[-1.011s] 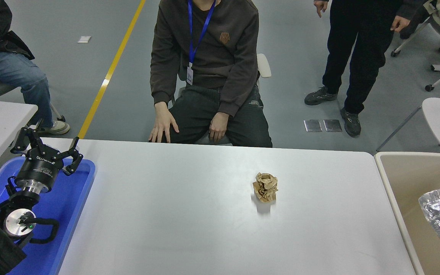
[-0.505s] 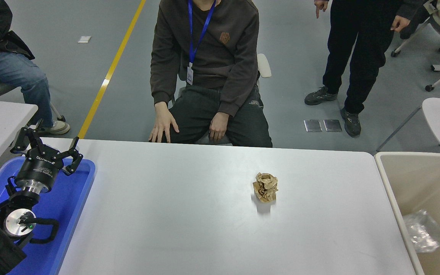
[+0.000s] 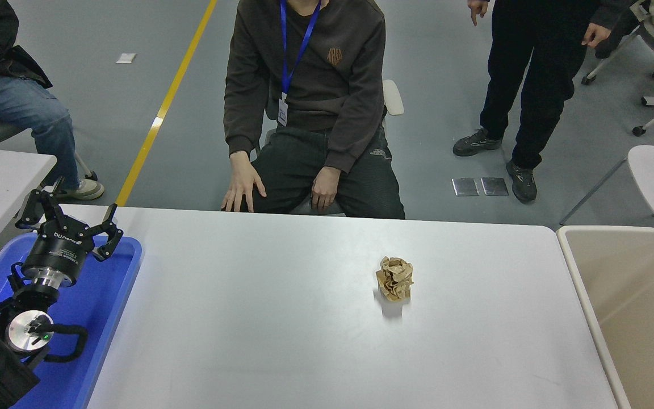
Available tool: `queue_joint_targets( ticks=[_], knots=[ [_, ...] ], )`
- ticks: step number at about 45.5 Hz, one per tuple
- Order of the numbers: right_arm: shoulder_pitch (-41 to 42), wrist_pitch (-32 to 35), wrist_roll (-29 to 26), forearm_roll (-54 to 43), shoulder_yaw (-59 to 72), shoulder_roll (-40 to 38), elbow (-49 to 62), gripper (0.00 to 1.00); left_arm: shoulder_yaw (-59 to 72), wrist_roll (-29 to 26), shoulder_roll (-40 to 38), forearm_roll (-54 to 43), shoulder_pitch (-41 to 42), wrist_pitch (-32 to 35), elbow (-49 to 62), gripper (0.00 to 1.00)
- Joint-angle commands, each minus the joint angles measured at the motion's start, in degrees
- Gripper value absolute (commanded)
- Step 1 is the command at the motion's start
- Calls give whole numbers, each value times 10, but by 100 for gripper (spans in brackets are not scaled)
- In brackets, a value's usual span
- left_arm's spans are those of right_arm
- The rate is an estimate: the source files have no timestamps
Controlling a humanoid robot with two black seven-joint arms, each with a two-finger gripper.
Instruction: Clean the table surface
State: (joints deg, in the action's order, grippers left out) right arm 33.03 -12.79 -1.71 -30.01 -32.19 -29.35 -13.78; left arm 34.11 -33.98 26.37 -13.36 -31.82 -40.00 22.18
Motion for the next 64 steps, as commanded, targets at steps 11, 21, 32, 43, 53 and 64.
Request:
queue_joint_targets(
  ticks=[11, 21, 32, 43, 53, 64],
  knots=[
    [-70, 36, 0, 37, -347, -35, -192, 99, 0, 0, 1, 0, 0, 0, 0, 100],
    [-140, 230, -4, 52, -557, -17, -265, 100, 0, 0, 0, 0, 0, 0, 0, 100],
    [-155, 394, 0, 60, -556, -12, -284, 100, 1, 0, 0, 0, 0, 0, 0, 100],
    [-181, 414, 2, 59, -489, -7, -379, 100, 0, 0, 0, 0, 0, 0, 1, 100],
    [-187, 413, 2, 53, -420, 1, -437, 100, 1, 1, 0, 0, 0, 0, 0, 100],
    [-177, 395, 2, 40, -377, 33, -441, 100, 0, 1, 0, 0, 0, 0, 0, 100]
  ],
)
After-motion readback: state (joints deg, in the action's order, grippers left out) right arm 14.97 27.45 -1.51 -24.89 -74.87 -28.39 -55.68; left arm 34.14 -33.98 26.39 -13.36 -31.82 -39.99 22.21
